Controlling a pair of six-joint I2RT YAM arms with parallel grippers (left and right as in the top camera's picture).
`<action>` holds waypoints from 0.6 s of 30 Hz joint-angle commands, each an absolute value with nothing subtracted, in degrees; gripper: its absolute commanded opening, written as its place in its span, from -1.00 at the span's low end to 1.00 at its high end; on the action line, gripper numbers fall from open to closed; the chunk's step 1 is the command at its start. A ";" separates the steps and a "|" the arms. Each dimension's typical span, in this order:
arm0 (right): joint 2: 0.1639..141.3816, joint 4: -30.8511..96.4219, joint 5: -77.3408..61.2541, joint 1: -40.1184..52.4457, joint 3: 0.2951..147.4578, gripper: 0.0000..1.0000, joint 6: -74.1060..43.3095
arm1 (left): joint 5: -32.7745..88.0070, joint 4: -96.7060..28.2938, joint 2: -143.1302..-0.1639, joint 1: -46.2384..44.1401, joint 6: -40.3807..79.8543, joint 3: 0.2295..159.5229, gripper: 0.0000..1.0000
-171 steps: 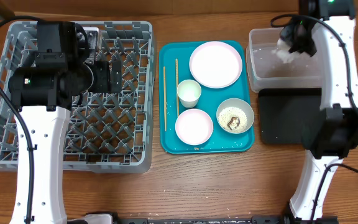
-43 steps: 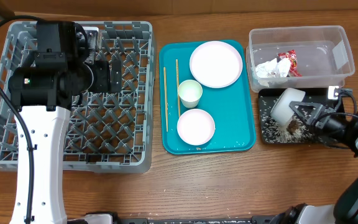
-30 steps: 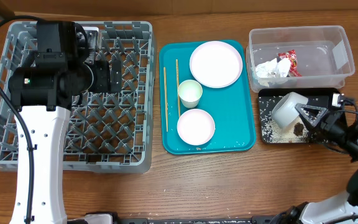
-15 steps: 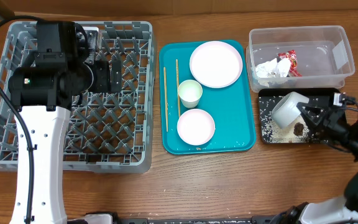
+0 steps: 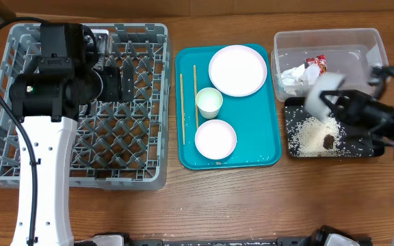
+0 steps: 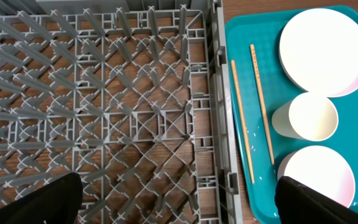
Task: Sort waste into correct bins and load items into the dishwasher
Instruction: 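Tip the bowl over the black tray to dump the rice, then set the emptied bowl back on the teal tray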
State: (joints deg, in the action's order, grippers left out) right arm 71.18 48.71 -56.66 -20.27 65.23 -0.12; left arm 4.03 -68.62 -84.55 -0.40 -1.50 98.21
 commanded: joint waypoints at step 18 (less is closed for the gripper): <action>87.99 42.41 -11.97 17.47 66.08 -0.92 -11.22 | 3.88 -68.62 -84.82 -0.40 -1.74 99.50 0.99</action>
State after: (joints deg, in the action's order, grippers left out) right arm 85.32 43.18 -18.24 15.92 65.28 -10.26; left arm 4.03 -68.62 -84.55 -0.40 -1.50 98.21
